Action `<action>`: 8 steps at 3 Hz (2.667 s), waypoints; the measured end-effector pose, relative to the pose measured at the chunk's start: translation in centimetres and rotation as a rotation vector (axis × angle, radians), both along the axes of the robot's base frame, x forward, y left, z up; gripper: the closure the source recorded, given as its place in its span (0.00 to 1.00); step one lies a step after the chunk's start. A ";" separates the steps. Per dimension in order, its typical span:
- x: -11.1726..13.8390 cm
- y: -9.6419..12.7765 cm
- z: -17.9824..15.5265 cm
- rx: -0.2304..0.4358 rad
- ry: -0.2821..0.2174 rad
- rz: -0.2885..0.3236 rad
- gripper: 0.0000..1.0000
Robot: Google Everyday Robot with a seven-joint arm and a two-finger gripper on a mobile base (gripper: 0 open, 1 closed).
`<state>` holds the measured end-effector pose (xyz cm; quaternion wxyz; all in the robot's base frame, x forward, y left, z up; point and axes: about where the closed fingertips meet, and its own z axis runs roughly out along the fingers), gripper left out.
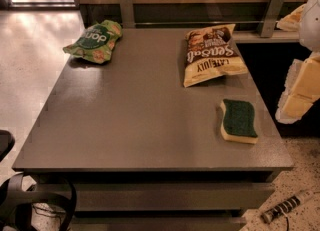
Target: Move sponge near green rice chip bag
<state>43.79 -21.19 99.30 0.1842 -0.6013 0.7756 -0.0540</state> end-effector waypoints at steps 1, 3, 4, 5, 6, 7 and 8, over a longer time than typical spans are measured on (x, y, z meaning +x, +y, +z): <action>0.0 0.0 0.0 0.002 -0.003 -0.002 0.00; 0.1 0.0 -4.8 0.228 -0.023 -0.210 0.00; -0.4 0.0 -10.9 0.440 -0.020 -0.408 0.00; 0.8 0.1 -13.6 0.563 -0.059 -0.496 0.00; 2.9 0.3 -15.8 0.704 -0.166 -0.572 0.00; 4.6 0.4 -16.2 0.775 -0.277 -0.607 0.00; 5.8 0.5 -16.7 0.816 -0.383 -0.644 0.00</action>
Offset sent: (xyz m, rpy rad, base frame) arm 0.0200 -0.0029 -0.0464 0.2545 -0.0486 -0.2188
